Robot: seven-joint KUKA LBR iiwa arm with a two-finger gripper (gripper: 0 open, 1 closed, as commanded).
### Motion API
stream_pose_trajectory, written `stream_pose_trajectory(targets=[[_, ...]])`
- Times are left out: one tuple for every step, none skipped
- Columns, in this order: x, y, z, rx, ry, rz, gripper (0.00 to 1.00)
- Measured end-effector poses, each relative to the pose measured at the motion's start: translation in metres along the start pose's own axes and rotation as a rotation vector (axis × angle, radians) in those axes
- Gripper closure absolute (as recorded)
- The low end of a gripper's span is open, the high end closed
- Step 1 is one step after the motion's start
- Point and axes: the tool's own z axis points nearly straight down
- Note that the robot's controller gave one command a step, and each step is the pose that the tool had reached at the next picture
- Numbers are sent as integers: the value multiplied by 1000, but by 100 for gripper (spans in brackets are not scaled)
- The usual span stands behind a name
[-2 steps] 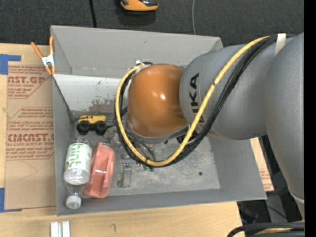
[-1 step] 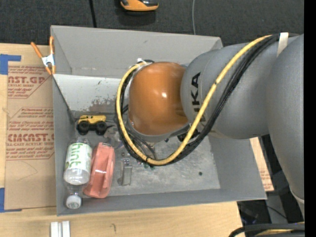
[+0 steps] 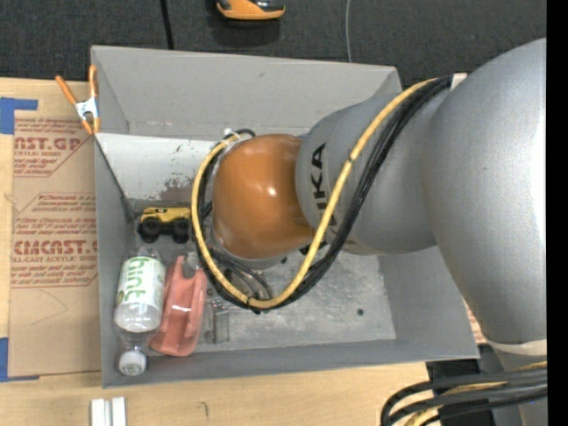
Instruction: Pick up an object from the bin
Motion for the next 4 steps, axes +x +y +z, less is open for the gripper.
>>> stream_pose_trajectory(targets=[[-5, -2, 14, 0, 4, -170, 0], [-18, 5, 31, 1, -3, -387, 0], [-31, -10, 57, 27, -8, -529, 0], [-55, -1, 69, 12, 0, -694, 100]])
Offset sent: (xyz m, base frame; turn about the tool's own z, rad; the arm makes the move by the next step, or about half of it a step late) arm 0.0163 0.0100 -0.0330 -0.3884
